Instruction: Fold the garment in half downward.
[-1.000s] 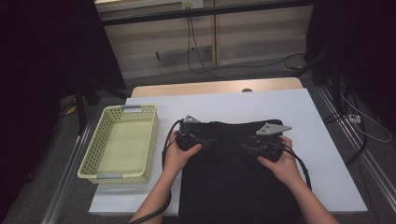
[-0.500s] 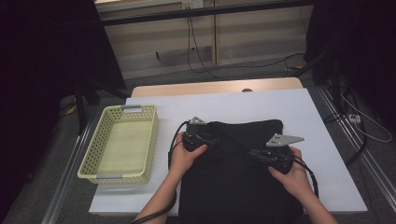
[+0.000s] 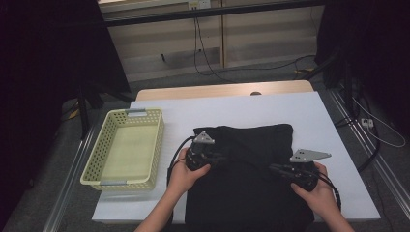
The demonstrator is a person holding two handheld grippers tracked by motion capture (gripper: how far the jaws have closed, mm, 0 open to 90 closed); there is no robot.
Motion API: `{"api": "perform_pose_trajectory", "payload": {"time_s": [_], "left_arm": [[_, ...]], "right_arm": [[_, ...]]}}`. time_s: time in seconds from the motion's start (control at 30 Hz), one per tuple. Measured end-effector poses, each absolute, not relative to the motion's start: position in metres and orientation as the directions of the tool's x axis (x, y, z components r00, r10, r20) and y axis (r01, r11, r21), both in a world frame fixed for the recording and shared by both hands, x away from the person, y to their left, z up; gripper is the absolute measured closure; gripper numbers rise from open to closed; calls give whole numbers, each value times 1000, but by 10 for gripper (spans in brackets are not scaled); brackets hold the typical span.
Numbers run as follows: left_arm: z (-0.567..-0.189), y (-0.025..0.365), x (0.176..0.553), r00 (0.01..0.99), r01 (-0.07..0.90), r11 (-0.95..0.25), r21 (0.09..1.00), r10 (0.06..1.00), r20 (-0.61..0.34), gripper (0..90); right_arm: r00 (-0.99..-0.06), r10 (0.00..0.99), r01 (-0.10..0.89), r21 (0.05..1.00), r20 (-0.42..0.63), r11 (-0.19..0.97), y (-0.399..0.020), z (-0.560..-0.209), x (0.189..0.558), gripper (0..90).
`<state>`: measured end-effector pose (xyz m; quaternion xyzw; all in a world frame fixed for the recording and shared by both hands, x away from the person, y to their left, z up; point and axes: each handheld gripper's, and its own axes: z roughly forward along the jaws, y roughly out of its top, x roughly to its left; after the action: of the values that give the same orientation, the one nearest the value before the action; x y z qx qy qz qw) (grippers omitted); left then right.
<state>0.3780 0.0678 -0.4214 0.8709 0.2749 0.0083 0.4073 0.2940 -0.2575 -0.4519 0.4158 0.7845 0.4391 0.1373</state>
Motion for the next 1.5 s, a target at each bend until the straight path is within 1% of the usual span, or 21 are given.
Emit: {"api": "perform_pose_trajectory", "payload": {"time_s": [0.1,0.2,0.23,0.27,0.33,0.4,0.43,0.47,0.5,0.6,0.67,0.73,0.8,0.97,1.07,1.2,1.27,1.3,1.37,1.4,1.5], "left_arm": [[-422,75,363,857,461,-528,714,474,-202,737],[-423,77,353,866,447,-545,709,463,-189,736],[-423,77,353,863,449,-546,708,470,-185,717],[-423,77,355,859,452,-544,707,479,-180,667],[-423,77,365,836,471,-518,714,521,-174,508],[-424,74,378,811,497,-496,712,558,-176,430],[-425,72,385,805,497,-500,709,571,-162,367],[-427,70,392,797,500,-493,712,584,-155,333],[-428,69,399,790,503,-489,713,594,-150,353],[-431,63,418,780,519,-480,708,604,-162,348],[-432,59,428,771,529,-472,705,615,-167,369],[-435,54,434,783,522,-480,705,597,-173,388],[-440,49,435,796,509,-499,701,584,-162,440],[-450,42,434,813,499,-523,691,559,-163,442],[-450,41,431,817,497,-532,686,552,-165,476],[-448,40,425,833,492,-558,669,526,-173,605],[-448,40,424,835,493,-560,666,519,-182,652],[-447,41,423,839,488,-562,668,512,-183,706],[-444,44,420,847,474,-565,675,501,-176,773],[-442,45,418,854,465,-570,678,491,-173,798],[-434,50,408,876,435,-562,703,446,-185,822]], "right_arm": [[-616,775,531,803,145,272,-258,-452,290,857],[-618,774,529,800,136,282,-259,-452,285,856],[-615,777,529,801,133,282,-259,-452,284,856],[-614,778,530,800,135,280,-260,-452,284,856],[-607,781,535,802,146,265,-262,-453,284,856],[-604,782,537,803,152,259,-263,-453,285,859],[-607,780,536,802,150,263,-263,-453,285,859],[-609,780,533,802,143,270,-262,-453,285,859],[-613,778,530,801,136,278,-261,-453,285,859],[-618,776,527,800,130,286,-258,-454,287,861],[-620,774,527,799,128,290,-258,-454,287,861],[-620,773,527,800,131,287,-258,-455,288,861],[-619,773,529,799,134,285,-258,-455,287,861],[-617,775,531,799,139,280,-260,-456,288,860],[-615,777,534,797,136,283,-260,-458,288,858],[-612,779,538,794,137,283,-260,-459,288,856],[-613,779,536,794,133,286,-259,-459,288,856],[-612,780,536,794,131,287,-259,-459,288,855],[-611,781,536,794,128,289,-259,-459,288,854],[-611,781,536,793,128,289,-259,-459,288,854],[-611,781,536,793,128,289,-259,-459,288,853]]}}
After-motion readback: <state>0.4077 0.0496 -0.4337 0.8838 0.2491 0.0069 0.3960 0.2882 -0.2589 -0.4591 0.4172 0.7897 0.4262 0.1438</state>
